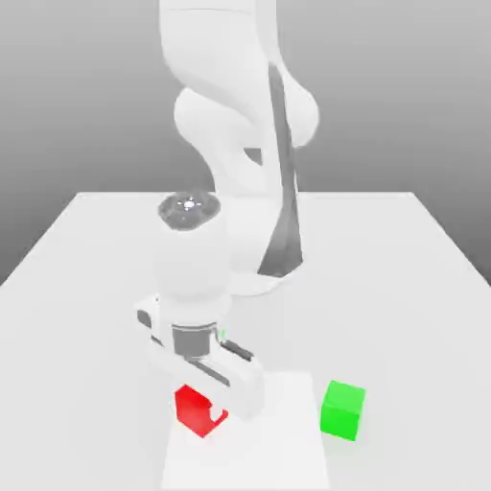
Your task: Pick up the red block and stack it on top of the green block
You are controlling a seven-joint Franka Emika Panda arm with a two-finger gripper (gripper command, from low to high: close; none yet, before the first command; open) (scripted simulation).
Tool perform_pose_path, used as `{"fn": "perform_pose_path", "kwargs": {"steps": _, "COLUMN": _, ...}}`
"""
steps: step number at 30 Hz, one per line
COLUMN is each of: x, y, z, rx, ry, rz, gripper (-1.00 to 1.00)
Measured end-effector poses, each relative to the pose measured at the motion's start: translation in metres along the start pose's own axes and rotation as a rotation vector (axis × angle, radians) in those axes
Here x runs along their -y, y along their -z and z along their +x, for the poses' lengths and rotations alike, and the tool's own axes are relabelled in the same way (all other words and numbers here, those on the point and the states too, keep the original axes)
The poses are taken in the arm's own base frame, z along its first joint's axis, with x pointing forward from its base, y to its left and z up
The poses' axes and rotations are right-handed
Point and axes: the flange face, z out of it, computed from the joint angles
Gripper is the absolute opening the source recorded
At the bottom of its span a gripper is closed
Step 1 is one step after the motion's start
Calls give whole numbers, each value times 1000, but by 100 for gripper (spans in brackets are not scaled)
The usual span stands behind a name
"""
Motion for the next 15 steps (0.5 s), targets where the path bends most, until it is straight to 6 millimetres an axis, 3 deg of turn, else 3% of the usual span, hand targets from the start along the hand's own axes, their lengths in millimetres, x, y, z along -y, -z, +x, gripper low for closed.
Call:
{"fn": "perform_pose_path", "kwargs": {"steps": 4, "x": 0, "y": 39, "z": -2, "rx": 0, "ry": 3, "rz": 0, "gripper": -100}}
{"fn": "perform_pose_path", "kwargs": {"steps": 8, "x": 17, "y": 63, "z": -95, "rx": 5, "ry": 171, "rz": 1, "gripper": -100}}
{"fn": "perform_pose_path", "kwargs": {"steps": 11, "x": 14, "y": 78, "z": -175, "rx": 4, "ry": 304, "rz": 1, "gripper": -100}}
{"fn": "perform_pose_path", "kwargs": {"steps": 12, "x": 11, "y": 78, "z": -194, "rx": 2, "ry": 334, "rz": 1, "gripper": -100}}
{"fn": "perform_pose_path", "kwargs": {"steps": 14, "x": 10, "y": 65, "z": -205, "rx": 0, "ry": 350, "rz": 1, "gripper": -100}}
{"fn": "perform_pose_path", "kwargs": {"steps": 15, "x": 12, "y": 55, "z": -200, "rx": 0, "ry": 335, "rz": 1, "gripper": -100}}
